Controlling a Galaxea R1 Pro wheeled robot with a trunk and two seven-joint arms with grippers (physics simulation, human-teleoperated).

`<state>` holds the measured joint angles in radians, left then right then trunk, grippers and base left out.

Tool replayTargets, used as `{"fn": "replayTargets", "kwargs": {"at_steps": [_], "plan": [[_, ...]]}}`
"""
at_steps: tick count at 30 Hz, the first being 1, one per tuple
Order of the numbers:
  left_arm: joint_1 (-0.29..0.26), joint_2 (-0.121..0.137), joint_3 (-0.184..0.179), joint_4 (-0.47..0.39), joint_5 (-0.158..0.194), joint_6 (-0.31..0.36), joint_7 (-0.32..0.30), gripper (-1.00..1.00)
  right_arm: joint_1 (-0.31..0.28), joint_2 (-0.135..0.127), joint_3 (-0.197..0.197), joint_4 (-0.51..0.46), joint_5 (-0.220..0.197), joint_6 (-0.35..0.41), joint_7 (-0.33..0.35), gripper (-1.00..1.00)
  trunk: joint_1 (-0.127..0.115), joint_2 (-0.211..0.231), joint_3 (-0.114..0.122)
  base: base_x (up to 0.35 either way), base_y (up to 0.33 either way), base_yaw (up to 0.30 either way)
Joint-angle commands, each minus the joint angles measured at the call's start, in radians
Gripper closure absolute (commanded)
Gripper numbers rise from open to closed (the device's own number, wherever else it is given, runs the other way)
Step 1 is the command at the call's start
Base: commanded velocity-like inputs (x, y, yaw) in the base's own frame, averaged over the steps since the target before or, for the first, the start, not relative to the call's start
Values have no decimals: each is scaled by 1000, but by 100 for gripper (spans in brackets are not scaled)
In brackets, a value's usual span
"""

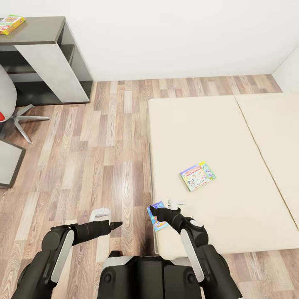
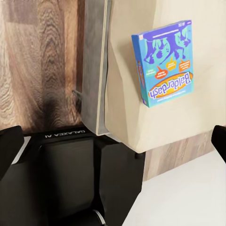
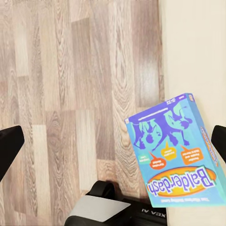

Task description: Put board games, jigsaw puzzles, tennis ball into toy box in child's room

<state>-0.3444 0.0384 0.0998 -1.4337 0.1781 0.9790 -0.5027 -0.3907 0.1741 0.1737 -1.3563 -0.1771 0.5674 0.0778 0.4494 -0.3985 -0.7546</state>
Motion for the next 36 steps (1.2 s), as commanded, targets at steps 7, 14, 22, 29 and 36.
{"fn": "replayTargets", "kwargs": {"at_steps": [7, 14, 22, 29, 36], "plan": [[0, 0, 1, -1, 4, 7, 0, -100, 0, 0, -2, 0, -5, 5, 1, -100, 1, -2, -1, 0, 0, 0], [0, 0, 1, -1, 4, 7, -1, -100, 1, 0, 0, 1, -5, 4, 0, -100, 1, -2, 8, 0, 0, 0], [0, 0, 1, -1, 4, 7, -2, -100, 0, 0, 0, 2, -4, 3, 0, -100, 1, -2, 20, 0, 0, 0], [-1, 0, 0, -1, 4, 7, -1, -100, 0, 0, 0, 2, -4, 3, -1, -100, 1, -2, 32, 0, 0, 0], [0, -1, 0, -1, 6, 7, -4, -100, 1, 0, 1, 3, -3, 3, 0, -100, 1, -2, 44, 0, 0, 0]]}}
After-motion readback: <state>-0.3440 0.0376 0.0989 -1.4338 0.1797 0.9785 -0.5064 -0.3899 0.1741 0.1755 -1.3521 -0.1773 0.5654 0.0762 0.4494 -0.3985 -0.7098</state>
